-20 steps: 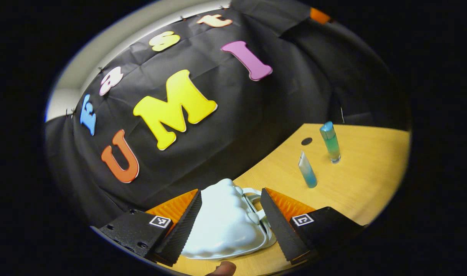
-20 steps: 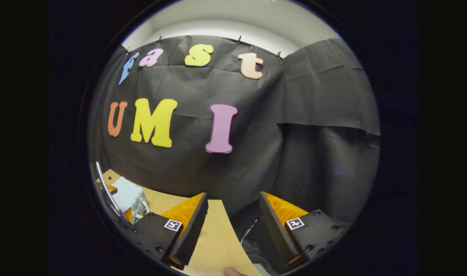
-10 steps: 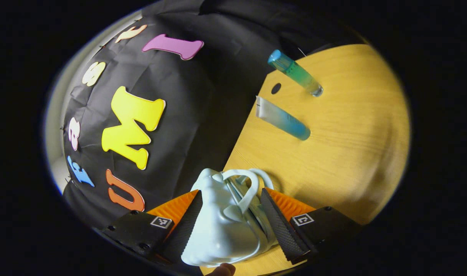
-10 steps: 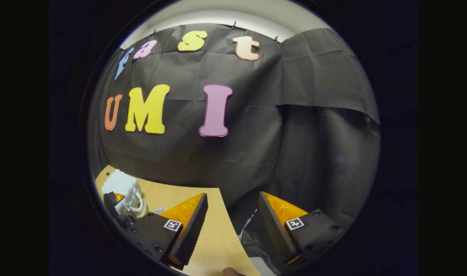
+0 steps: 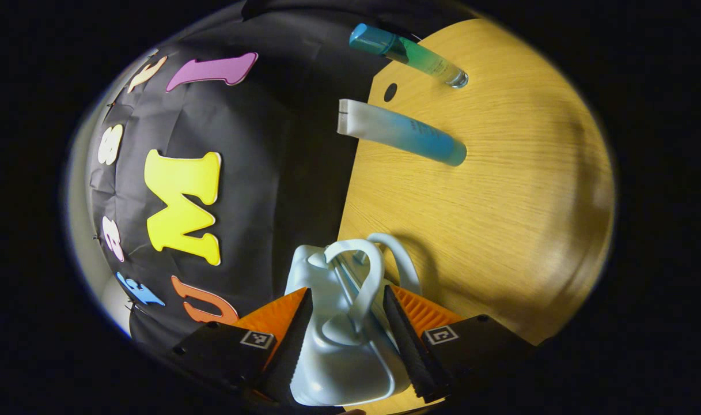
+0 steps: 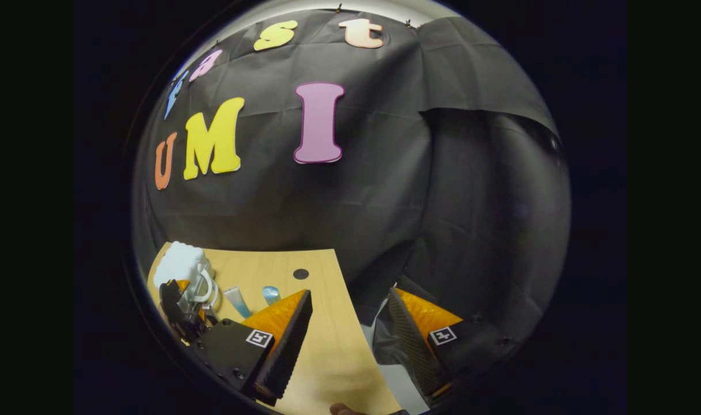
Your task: First open the suitcase, pack the skin care products into it, and then close the suitcase.
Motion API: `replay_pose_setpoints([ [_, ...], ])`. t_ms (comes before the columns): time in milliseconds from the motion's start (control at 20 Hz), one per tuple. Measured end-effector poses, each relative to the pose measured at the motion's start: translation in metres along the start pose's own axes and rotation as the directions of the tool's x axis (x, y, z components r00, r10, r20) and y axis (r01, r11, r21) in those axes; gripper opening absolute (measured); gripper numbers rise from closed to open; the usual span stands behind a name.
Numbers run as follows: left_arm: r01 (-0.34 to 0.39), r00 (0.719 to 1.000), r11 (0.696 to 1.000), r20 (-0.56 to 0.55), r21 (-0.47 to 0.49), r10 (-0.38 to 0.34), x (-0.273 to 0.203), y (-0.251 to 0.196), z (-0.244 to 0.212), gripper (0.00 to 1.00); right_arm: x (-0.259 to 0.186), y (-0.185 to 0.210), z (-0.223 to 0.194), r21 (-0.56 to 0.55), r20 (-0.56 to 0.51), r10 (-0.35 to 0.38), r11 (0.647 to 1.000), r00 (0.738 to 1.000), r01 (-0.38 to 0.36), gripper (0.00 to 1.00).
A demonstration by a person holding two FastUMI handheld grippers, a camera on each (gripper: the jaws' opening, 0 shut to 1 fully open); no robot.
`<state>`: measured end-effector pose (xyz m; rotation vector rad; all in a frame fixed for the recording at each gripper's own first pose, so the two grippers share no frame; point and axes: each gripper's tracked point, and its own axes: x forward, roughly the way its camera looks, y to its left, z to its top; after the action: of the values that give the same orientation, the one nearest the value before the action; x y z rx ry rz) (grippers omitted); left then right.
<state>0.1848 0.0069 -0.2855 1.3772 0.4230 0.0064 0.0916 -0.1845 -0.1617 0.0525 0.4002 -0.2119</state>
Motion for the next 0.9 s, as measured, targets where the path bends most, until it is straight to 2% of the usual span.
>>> replay_pose_setpoints([
  [50,0.0,1.0,1.0,-0.014,0.01,0.0,0.003,-0.002,-0.002,0.76,0.001,0.0,-0.002,-0.005,-0.004,0.005,1.0,1.0,-0.005,0.8],
  [100,-0.016,1.0,1.0,-0.007,0.024,0.016,0.003,0.002,0.001,0.66,0.003,0.0,-0.002,-0.011,-0.007,0.011,1.0,1.0,-0.011,0.8],
  [150,-0.008,1.0,1.0,0.006,0.023,0.008,0.004,0.001,0.005,0.65,0.003,0.0,-0.004,-0.017,-0.009,0.019,1.0,1.0,-0.019,0.8],
  [200,0.019,1.0,1.0,0.013,0.006,-0.02,0.009,-0.004,0.007,0.49,0.003,0.002,-0.004,-0.022,-0.012,0.03,0.999,0.999,-0.031,0.8],
  [250,0.043,0.999,0.999,0.006,-0.005,-0.043,0.01,-0.008,0.006,0.43,0.003,0.004,-0.006,-0.031,-0.016,0.045,0.999,0.999,-0.045,0.79],
  [300,0.042,0.999,0.999,0.002,0.005,-0.042,0.013,-0.007,0.007,0.34,0.003,0.005,-0.008,-0.043,-0.022,0.057,0.997,0.998,-0.058,0.79],
  [400,0.043,0.999,0.999,-0.001,0.011,-0.043,0.009,-0.005,0.01,0.24,0.003,0.009,-0.012,-0.05,-0.038,0.085,0.995,0.996,-0.086,0.8],
  [650,0.03,0.999,0.999,0.018,-0.011,-0.03,0.005,0.003,0.011,0.08,-0.002,0.012,-0.016,-0.05,-0.053,0.133,0.989,0.99,-0.136,0.79],
  [750,0.032,0.999,0.996,0.016,-0.081,-0.031,0.002,0.012,0.006,0.04,-0.007,0.011,-0.01,-0.065,-0.024,0.121,0.99,0.992,-0.122,0.79],
  [900,0.037,0.997,0.972,0.067,-0.231,-0.022,-0.008,0.035,0.004,0.03,-0.017,0.016,0.003,-0.066,0.03,0.082,0.995,0.996,-0.08,0.8],
])
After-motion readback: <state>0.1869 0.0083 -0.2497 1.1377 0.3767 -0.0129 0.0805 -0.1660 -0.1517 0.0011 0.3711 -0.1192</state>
